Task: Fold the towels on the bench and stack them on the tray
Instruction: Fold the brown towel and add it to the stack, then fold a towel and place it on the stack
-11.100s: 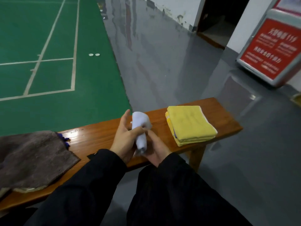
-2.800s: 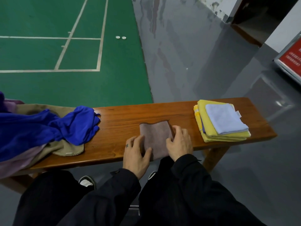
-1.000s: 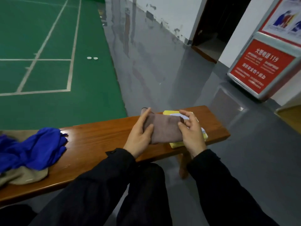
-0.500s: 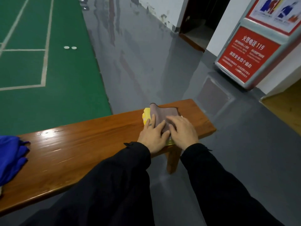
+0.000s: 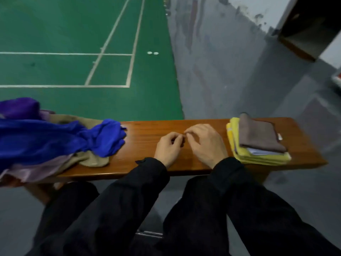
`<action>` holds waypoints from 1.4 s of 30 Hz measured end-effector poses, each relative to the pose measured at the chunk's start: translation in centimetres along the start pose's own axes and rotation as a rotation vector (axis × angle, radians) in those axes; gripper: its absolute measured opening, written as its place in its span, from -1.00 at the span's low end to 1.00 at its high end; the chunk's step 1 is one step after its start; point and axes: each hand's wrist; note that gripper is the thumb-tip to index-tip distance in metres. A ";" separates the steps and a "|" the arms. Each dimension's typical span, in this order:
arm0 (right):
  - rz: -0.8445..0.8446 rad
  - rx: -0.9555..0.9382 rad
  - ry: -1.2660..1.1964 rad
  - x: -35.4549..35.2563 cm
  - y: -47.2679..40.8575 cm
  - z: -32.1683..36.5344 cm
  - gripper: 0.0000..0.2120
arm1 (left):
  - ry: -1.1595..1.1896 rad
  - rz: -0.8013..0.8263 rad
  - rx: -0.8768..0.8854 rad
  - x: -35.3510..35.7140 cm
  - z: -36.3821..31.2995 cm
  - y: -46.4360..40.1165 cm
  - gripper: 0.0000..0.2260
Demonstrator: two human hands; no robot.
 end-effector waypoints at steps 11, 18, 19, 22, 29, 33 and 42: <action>0.303 -0.155 -0.054 8.7 3.8 10.0 -0.85 | -1.122 0.125 -0.225 -20.5 10.4 3.1 -0.64; 0.397 -0.030 0.017 7.7 4.5 8.6 -0.83 | -0.920 -0.110 -0.031 -21.4 9.4 2.4 -0.84; 0.400 -0.002 -0.007 7.6 4.3 8.6 -0.84 | -0.784 -0.238 0.061 -21.0 8.3 2.6 -0.88; 0.445 0.121 -0.254 8.0 3.7 9.3 -0.72 | -0.378 -0.428 0.307 -19.0 2.8 3.0 -0.92; 0.521 0.123 -0.758 8.4 3.5 12.8 -0.31 | 0.101 -0.350 0.285 -16.0 -1.8 2.3 -0.77; 0.422 0.210 -0.720 6.7 3.6 12.3 -0.82 | 0.019 -0.404 0.211 -16.7 -1.7 2.1 -0.83; 0.297 0.272 -0.999 0.5 1.0 14.2 -0.64 | -0.229 -0.101 0.398 -17.1 -4.2 3.5 -0.68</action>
Point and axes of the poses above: each hand's wrist, its own y-axis away from the middle knuckle, its own x-axis out of the palm, z = x × y, and after that the axes turned 15 degrees about x, right-handed
